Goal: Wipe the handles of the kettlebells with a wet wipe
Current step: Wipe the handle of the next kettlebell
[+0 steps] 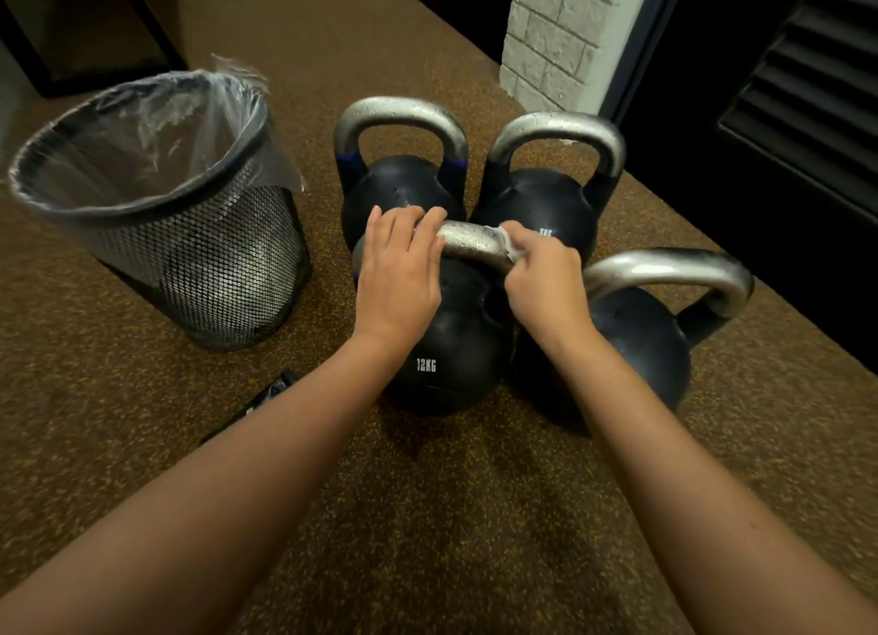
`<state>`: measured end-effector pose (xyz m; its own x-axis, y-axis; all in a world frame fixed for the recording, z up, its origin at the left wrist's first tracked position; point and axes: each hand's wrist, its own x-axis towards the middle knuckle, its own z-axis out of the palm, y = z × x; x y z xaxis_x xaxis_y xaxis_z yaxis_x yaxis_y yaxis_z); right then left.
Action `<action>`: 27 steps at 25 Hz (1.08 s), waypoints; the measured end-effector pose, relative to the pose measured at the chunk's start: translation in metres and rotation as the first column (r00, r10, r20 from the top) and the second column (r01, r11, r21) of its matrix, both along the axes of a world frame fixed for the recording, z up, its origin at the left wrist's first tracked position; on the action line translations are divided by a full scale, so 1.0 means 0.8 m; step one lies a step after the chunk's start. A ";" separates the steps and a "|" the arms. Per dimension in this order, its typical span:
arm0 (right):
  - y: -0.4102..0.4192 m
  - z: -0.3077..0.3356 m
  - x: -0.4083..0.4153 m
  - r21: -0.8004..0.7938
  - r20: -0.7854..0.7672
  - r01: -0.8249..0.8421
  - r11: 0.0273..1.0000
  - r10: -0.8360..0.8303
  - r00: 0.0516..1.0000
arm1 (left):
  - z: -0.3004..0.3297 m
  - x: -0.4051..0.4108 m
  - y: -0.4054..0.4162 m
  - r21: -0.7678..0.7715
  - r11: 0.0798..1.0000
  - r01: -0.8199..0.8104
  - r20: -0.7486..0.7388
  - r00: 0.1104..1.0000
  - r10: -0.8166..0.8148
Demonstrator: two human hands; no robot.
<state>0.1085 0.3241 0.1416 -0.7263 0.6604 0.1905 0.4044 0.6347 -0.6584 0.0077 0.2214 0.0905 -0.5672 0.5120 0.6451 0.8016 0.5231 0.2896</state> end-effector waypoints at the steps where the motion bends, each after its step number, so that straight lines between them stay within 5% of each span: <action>1: 0.001 0.000 -0.002 0.048 -0.017 -0.041 0.998 0.042 0.999 | 0.001 0.000 0.000 -0.003 1.000 -0.001 -0.001 1.000 0.001; 4: -0.009 -0.028 0.009 0.143 -0.091 -0.060 0.988 0.073 0.993 | 0.002 0.001 -0.001 -0.007 1.000 0.000 -0.003 1.000 0.000; 9: -0.018 -0.046 0.016 0.008 -0.195 0.002 1.000 0.000 0.981 | 0.004 0.002 -0.001 -0.013 1.000 -0.002 0.001 1.000 0.002; 20: -0.041 -0.085 0.030 0.232 -0.148 -0.056 0.971 0.092 0.985 | 0.006 0.001 -0.004 -0.034 0.999 0.014 0.012 1.000 -0.014; 27: -0.041 -0.101 0.032 0.215 -0.160 -0.023 0.976 0.058 0.985 | 0.005 0.000 -0.005 -0.031 0.999 0.029 0.001 1.000 -0.029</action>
<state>0.1344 0.2915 0.0604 -0.6984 0.5629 0.4420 0.2728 0.7803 -0.5628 0.0077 0.2170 0.0949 -0.5524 0.5476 0.6284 0.8162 0.5085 0.2744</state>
